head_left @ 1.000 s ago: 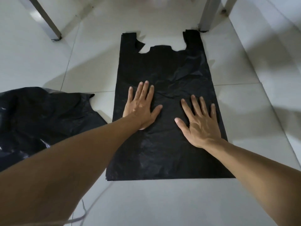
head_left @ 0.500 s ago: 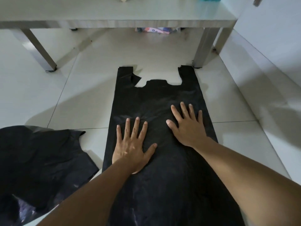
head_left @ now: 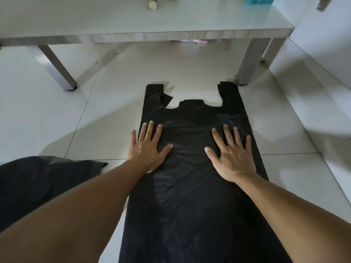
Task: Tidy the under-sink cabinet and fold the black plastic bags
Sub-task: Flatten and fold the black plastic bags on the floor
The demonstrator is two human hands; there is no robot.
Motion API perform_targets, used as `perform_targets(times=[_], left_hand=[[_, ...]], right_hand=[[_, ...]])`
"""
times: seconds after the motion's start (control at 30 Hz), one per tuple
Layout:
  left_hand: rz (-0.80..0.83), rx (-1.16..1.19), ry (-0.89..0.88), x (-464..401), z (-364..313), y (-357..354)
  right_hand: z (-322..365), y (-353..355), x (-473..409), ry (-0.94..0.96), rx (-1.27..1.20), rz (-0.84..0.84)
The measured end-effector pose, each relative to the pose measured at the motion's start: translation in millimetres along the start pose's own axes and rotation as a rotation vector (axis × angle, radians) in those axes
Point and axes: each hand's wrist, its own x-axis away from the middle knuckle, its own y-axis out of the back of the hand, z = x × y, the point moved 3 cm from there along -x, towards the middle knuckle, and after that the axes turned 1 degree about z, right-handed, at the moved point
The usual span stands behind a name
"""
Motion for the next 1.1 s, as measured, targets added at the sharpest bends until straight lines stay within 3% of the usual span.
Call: perform_targets(times=[0.2,0.3,0.37,0.5,0.6,0.73,0.83,0.97,1.1], left_hand=[[-0.059,0.035,-0.018,-0.8,13.9,-6.4],[-0.076,0.041,-0.022,-2.8,14.7,-6.6],[-0.079,0.039,-0.031,-3.7,15.2,-7.6],[-0.077,0.029,-0.037,-4.7,15.7,-8.3],[-0.053,0.023,-0.040,-5.0,15.1,-7.9],[-0.044,0.030,-0.041,-4.3,14.7,-7.0],[-0.044,0.024,-0.044,-4.6,14.5,-7.5],[-0.044,0.040,-0.053,-4.3,15.3,-8.0],[-0.053,0.055,-0.050,-4.1,15.6,-7.3]], right_hand=[[2.7,4.8,1.4,-0.040,-0.041,0.044],[25.2,29.7,-13.9,-0.067,-0.129,-0.188],[56.3,44.8,-47.8,0.013,-0.290,-0.299],[131.0,67.5,-130.3,0.037,-0.749,-0.027],[166.7,74.8,-174.5,-0.083,-0.810,0.119],[183.9,91.0,-200.4,-0.238,-1.132,0.194],[188.7,106.1,-210.1,-0.261,-1.272,0.161],[177.8,124.5,-222.7,-0.272,-1.248,0.002],[145.4,119.7,-184.3,-0.148,-0.910,-0.183]])
